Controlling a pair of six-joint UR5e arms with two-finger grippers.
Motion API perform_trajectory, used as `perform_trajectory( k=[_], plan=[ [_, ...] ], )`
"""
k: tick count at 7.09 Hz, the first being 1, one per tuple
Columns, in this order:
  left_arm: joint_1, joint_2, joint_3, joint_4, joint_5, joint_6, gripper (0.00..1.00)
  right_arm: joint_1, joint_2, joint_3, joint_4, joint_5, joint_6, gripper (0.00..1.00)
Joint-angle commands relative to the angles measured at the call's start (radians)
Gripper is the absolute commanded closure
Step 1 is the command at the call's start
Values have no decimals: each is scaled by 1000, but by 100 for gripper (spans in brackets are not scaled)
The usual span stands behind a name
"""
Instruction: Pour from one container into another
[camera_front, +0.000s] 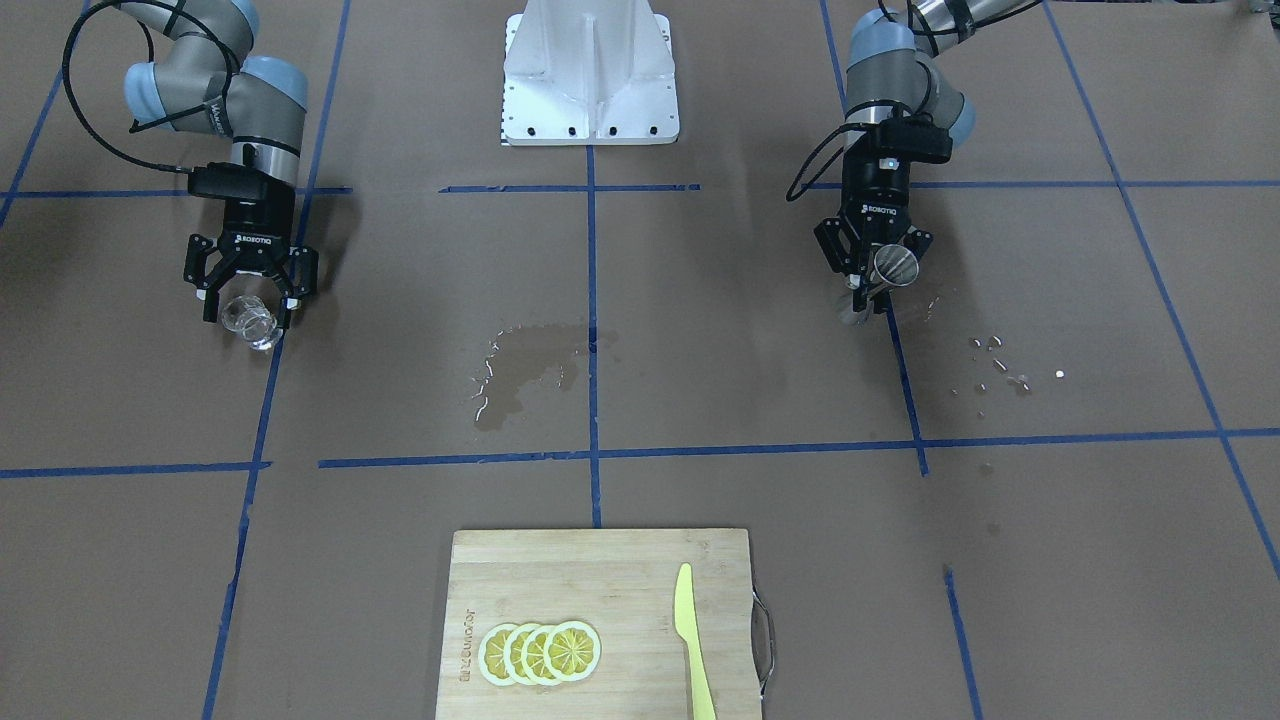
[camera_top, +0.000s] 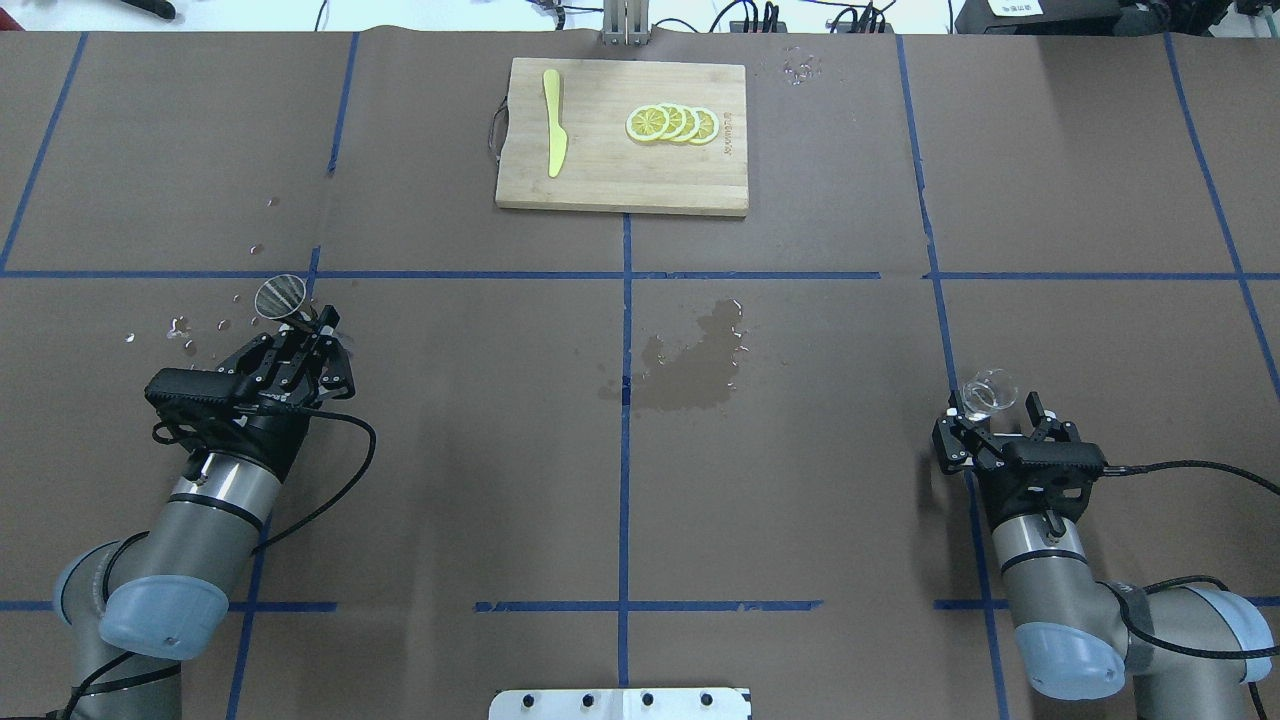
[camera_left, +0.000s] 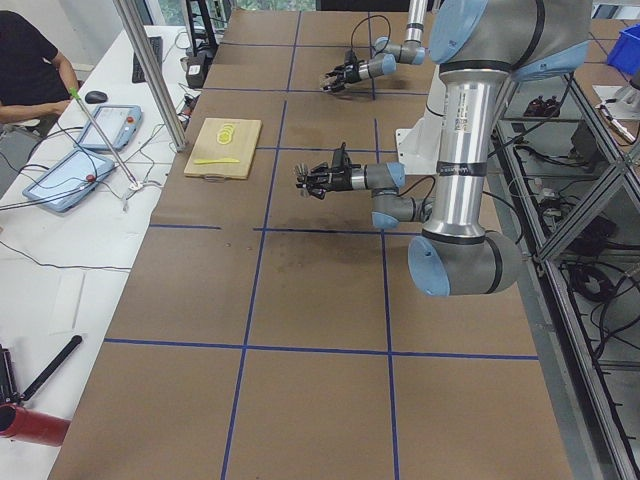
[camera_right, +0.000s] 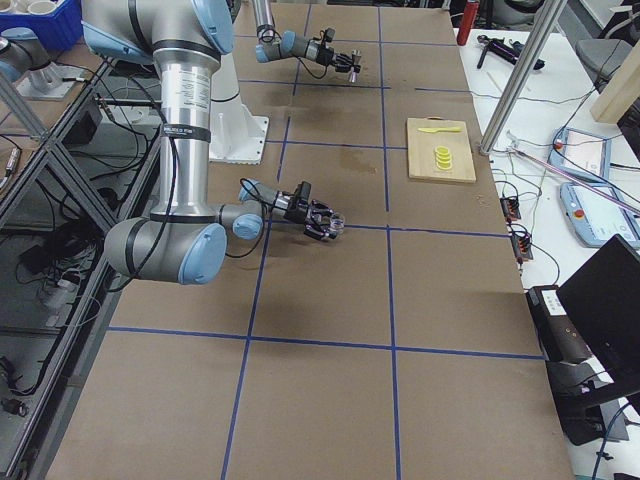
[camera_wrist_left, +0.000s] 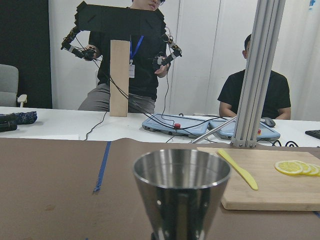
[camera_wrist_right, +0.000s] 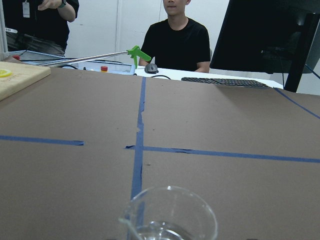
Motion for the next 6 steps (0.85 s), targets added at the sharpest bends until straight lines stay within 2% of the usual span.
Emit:
perform_trajectory(
  k=[1, 4, 6],
  plan=[
    [0, 0, 1, 0, 0, 0, 100, 4, 3, -1, 0, 6, 0, 13],
    [0, 0, 1, 0, 0, -2, 100, 10, 15, -22, 2, 7, -3, 13],
    [0, 0, -1, -2, 0, -2, 100, 15, 15, -24, 3, 17, -3, 19]
  ],
)
